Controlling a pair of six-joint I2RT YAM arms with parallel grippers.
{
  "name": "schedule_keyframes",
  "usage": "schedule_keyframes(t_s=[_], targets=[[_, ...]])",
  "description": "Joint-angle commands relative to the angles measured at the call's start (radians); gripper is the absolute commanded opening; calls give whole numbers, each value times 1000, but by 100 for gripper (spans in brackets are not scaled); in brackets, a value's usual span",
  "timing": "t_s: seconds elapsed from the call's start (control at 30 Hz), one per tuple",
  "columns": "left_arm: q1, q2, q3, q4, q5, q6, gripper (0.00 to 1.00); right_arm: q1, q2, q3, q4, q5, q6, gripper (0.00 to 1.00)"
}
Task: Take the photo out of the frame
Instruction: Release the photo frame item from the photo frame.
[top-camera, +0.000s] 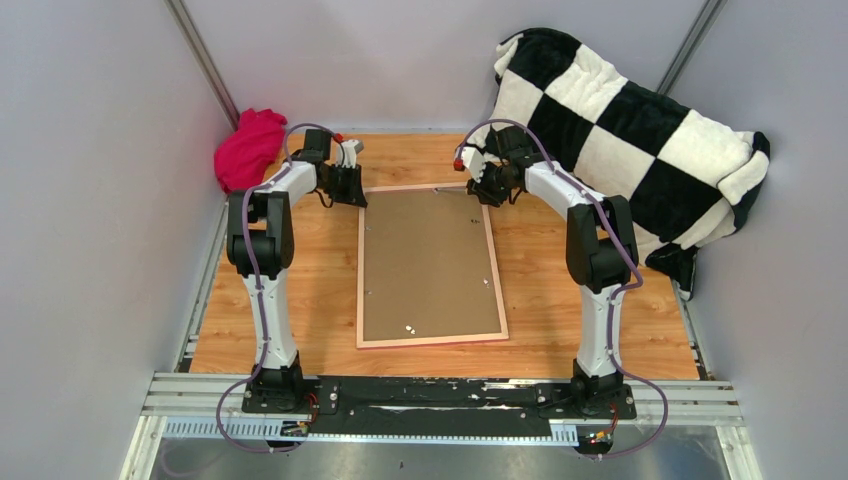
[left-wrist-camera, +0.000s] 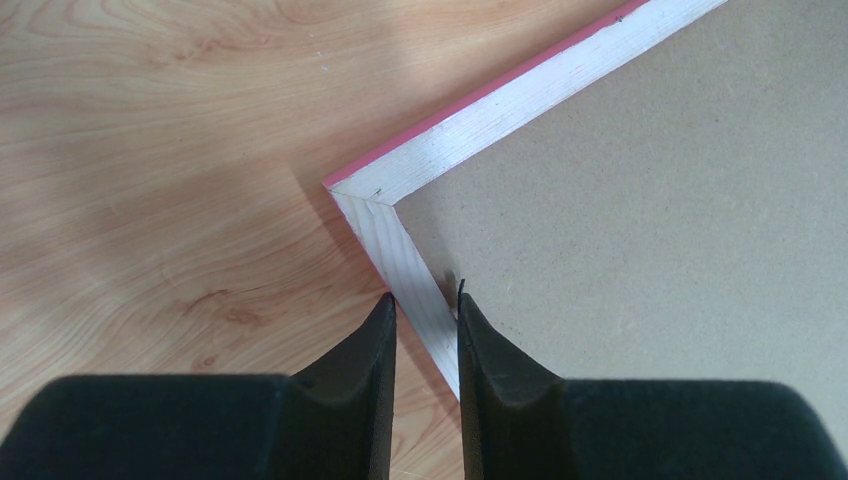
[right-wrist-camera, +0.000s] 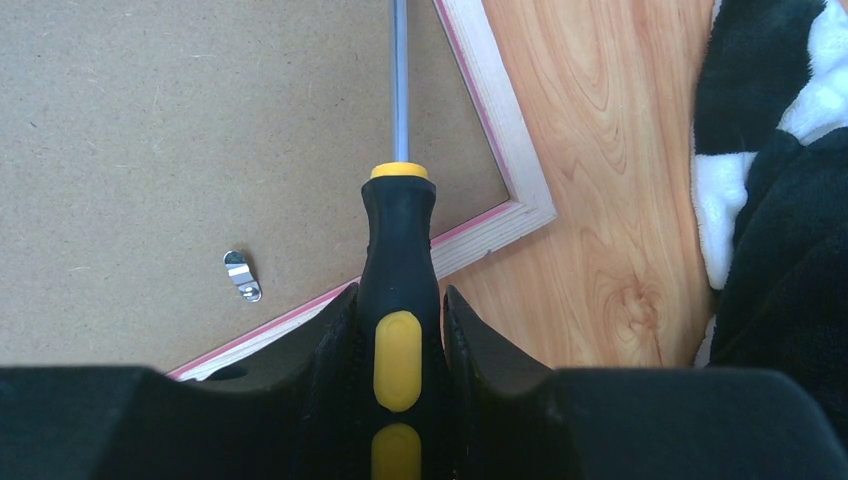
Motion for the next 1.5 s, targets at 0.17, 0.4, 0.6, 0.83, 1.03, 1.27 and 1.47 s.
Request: schedule_keyframes(t_s=[0.17, 0.4, 0.6, 0.83, 1.03, 1.27, 1.47], targets=[[-6, 68, -19, -82, -14, 32, 0, 3, -1, 20, -33, 1, -12, 0], [-7, 68, -19, -82, -14, 32, 0, 4, 0, 26, -33, -28, 4, 0], [-6, 69, -19, -83, -14, 32, 0, 35, 27, 30, -37, -9, -1, 0], [-6, 67, -18, -82, -14, 32, 0, 22, 8, 30, -40, 9, -5, 0], [-6, 68, -19, -82, -13, 32, 0, -2, -4, 25, -39, -10, 1, 0], [-7, 68, -19, -83, -14, 32, 0, 15, 15, 29, -39, -21, 6, 0], [-7, 68, -19, -83, -13, 32, 0, 40, 32, 33, -43, 0, -1, 0]])
